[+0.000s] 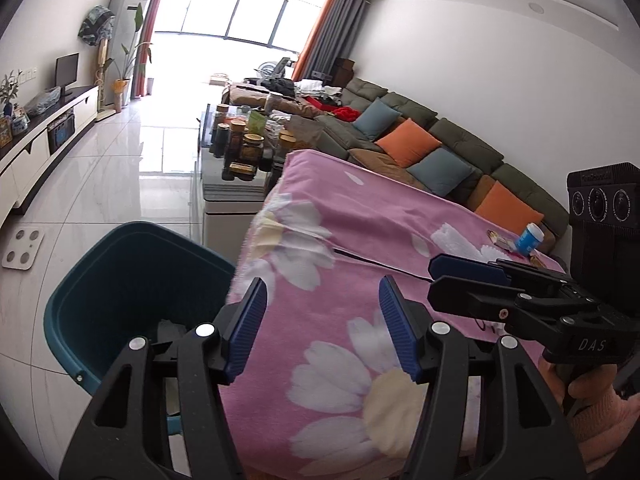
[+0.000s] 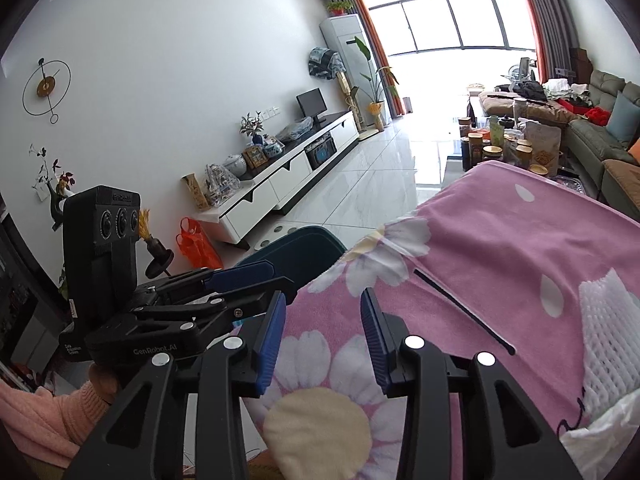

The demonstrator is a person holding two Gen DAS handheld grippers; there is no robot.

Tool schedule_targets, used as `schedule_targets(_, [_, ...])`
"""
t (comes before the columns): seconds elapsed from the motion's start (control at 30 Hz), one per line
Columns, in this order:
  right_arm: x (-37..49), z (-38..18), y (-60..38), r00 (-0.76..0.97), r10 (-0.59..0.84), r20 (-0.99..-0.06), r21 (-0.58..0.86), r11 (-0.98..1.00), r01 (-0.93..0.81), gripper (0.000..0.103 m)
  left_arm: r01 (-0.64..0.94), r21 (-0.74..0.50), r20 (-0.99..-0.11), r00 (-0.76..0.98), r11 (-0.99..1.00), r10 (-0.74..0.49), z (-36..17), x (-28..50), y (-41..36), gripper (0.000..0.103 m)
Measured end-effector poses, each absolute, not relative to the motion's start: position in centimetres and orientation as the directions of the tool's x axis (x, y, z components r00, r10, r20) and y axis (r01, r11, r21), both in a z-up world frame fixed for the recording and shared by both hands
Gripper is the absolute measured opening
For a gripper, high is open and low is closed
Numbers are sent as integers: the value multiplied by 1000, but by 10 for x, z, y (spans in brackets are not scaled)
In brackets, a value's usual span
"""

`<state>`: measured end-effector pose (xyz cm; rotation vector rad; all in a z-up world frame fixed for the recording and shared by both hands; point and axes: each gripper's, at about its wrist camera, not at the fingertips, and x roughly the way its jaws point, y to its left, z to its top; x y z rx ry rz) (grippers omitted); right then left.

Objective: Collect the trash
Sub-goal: 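Move both open tools back over the tissue and foil on the table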

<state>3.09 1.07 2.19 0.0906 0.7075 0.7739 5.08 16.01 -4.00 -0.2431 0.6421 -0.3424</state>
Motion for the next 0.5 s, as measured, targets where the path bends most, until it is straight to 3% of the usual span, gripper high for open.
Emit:
schedule_targets(0.3, [1, 18, -101, 680, 489, -546, 315, 872, -375, 38, 469, -328, -551, 610, 820, -569, -42, 52, 51, 58])
schedule_targets(0.5, [-17, 5, -184, 767, 320, -556, 317, 935, -160, 46, 558, -312, -582, 527, 769, -619, -47, 59, -12, 60])
